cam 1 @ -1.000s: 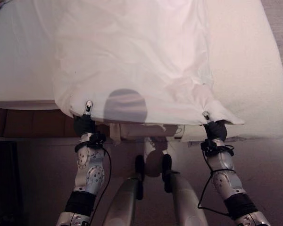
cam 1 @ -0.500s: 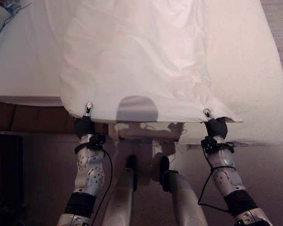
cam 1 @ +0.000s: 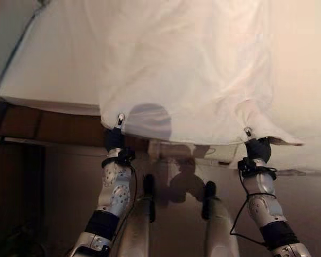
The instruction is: Make the bed
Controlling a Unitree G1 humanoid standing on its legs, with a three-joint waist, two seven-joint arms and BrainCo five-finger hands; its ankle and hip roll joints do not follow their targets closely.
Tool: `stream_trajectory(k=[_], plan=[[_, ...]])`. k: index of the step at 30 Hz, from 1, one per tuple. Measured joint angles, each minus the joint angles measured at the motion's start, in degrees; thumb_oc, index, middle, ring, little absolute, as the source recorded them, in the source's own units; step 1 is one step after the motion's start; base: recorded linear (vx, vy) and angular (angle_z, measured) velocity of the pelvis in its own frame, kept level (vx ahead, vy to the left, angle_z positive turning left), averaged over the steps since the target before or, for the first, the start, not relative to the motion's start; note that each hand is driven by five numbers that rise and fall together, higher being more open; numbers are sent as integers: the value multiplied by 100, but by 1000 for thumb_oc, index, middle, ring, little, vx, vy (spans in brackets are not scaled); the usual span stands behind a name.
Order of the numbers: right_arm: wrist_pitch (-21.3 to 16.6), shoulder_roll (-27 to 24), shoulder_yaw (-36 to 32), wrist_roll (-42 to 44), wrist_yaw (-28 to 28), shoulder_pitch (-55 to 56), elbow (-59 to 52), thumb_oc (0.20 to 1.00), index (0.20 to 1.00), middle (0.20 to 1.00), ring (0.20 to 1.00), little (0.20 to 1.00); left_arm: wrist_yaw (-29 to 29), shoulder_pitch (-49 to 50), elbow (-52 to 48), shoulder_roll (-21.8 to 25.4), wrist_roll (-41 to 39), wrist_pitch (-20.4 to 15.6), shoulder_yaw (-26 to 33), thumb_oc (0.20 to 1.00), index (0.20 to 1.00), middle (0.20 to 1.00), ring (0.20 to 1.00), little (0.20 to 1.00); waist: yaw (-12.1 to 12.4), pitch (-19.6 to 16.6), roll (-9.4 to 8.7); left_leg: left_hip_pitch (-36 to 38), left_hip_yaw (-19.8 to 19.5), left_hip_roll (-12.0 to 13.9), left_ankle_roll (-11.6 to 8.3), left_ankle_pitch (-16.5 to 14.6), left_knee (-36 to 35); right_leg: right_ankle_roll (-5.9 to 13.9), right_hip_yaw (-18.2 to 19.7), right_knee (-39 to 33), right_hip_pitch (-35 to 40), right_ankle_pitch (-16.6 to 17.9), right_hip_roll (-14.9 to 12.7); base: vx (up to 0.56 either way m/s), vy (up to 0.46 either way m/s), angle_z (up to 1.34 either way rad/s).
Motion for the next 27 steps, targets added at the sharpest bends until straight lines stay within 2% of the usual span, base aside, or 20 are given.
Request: stream_trajectory(k=[1, 2, 3, 4, 5, 6, 7, 8, 9, 11, 12, 16, 20, 22, 23, 24, 25, 27], plan=[[-8, -15, 40, -2, 59, 102, -117, 200, 200, 200, 200, 200, 1, 0, -23, -49, 14, 1, 91, 200, 200, 200, 200, 200, -11, -53, -11, -16, -36, -97, 75, -16, 0, 62, 100, -209, 129, 80, -12, -22, 434, -21], [0, -2, 63, 3, 73, 201, -137, 200, 200, 200, 200, 200, 6, -5, -60, -38, 13, 0, 82, 200, 200, 200, 200, 200, -83, -83, -37, 1, 62, -215, 151, -10, -8, 95, 59, -303, 160, 174, 109, -29, 612, -41], [37, -14, 153, 5, 108, 267, -329, 200, 200, 200, 200, 200, 12, 75, -144, -59, 12, -32, 137, 200, 200, 200, 200, 200, 32, -93, -97, 34, 110, -235, 231, -4, -122, 293, 74, 193, -188, 70, 199, -21, 287, -57], [32, 2, 199, 4, 166, 271, -327, 200, 200, 200, 200, 200, 2, 113, -142, -51, 10, -11, 258, 200, 200, 200, 200, 200, 11, -106, -132, 151, 117, -199, 285, 75, -318, 361, 355, 748, -488, -378, 429, -19, 267, -59], [35, -31, 254, 6, 223, 261, -302, 200, 200, 200, 200, 200, 17, 262, -160, -102, 11, 0, 342, 200, 200, 200, 200, 200, -87, -117, -130, 339, 120, -208, 282, 236, -654, 57, 526, 1153, -613, -683, 996, -15, 90, -17], [38, -55, 281, 7, 229, 274, -299, 200, 200, 200, 200, 200, 16, 315, -174, -98, 12, 3, 346, 200, 200, 200, 200, 200, -128, -126, -132, 398, 122, -229, 281, 297, -741, -56, 492, 1077, -555, -759, 1213, -25, 116, -5], [37, -57, 280, 8, 274, 329, -289, 200, 200, 200, 200, 200, 20, 432, -227, -116, 29, 7, 342, 200, 200, 200, 200, 200, -223, -144, -158, 471, 160, -279, 270, 291, -811, -323, 496, 813, -469, -767, 1559, 0, 0, 0], [37, -57, 280, 9, 281, 271, -285, 200, 200, 200, 200, 200, 18, 472, -249, -117, 33, 14, 345, 200, 200, 200, 200, 200, -265, -155, -136, 488, 141, -284, 262, 298, -858, -449, 550, 708, -416, -676, 1601, -25, 25, -22], [37, -50, 284, 16, 299, 284, -266, 200, 200, 200, 200, 200, 16, 498, -302, -100, 32, 14, 346, 200, 200, 200, 200, 200, -265, -156, -154, 523, 192, -267, 247, 319, -916, -428, 565, 605, -383, -583, 1698, -22, -4, -18], [39, -74, 300, 25, 329, 354, -260, 200, 200, 200, 200, 200, 16, 509, -321, -137, 7, 28, 343, 200, 200, 200, 200, 200, -269, -151, -150, 564, 204, -278, 236, 341, -947, -425, 615, 605, -359, -586, 1742, -17, -3, -6], [39, -91, 292, 24, 333, 354, -263, 200, 200, 200, 200, 200, 7, 486, -328, -127, 10, 39, 335, 200, 200, 200, 200, 200, -296, -148, -147, 578, 120, -302, 223, 347, -925, -453, 941, 674, -328, -652, 1808, 5, 10, 9], [40, -114, 298, 20, 342, 281, -257, 200, 200, 200, 200, 200, 7, 615, -365, -132, 7, 42, 374, 200, 200, 200, 200, 200, -201, -145, -124, 684, 214, -230, 164, 358, -1007, -455, 940, 659, -306, -661, 1846, 25, -51, -9], [39, -240, 275, -43, 262, 288, -252, 200, 200, 200, 200, 200, -5, 714, -368, -293, -21, 100, 377, 200, 200, 200, 200, 200, -167, -112, 120, 733, 251, -206, 107, 373, -903, -505, 842, 728, -213, -714, 1838, 5, -15, 5], [38, -253, 245, -213, 167, 259, -227, 200, 200, 200, 200, 200, -24, 672, -367, -303, -22, 113, 362, 200, 200, 200, 200, 200, -144, -76, 186, 683, 163, -236, -28, 389, -722, -575, 817, 852, -233, -793, 1761, -4, 38, 14], [38, -254, 215, -277, 130, 249, -213, 200, 200, 200, 200, 200, -21, 634, -367, -317, -22, 116, 357, 200, 200, 200, 200, 200, -137, -73, 193, 593, 75, -241, -164, 470, -596, -597, 857, 913, -272, -860, 1696, 38, 72, 24], [36, -257, 154, -332, 79, 187, -185, 200, 200, 200, 200, 200, -17, 547, -366, -353, -21, 128, 357, 200, 200, 200, 200, 200, -120, -71, 185, 390, -84, -312, -424, 677, -396, -673, 862, 877, -350, -845, 1545, 62, 105, 13], [36, -254, 153, -333, 68, 157, -130, 200, 200, 200, 200, 200, -7, 539, -367, -361, -22, 128, 360, 200, 200, 200, 200, 200, -104, -69, 181, 306, -133, -333, -417, 690, -320, -703, 880, 815, -364, -727, 1533, 49, 128, -4], [22, -236, 152, -332, -33, -4, -106, 200, 200, 200, 200, 200, 87, 521, -378, -385, -12, 122, 370, 200, 200, 200, 200, 200, -106, -89, 219, 231, -895, -73, -453, 583, -307, -745, 957, 689, -384, -616, 1575, 34, 204, -25]])
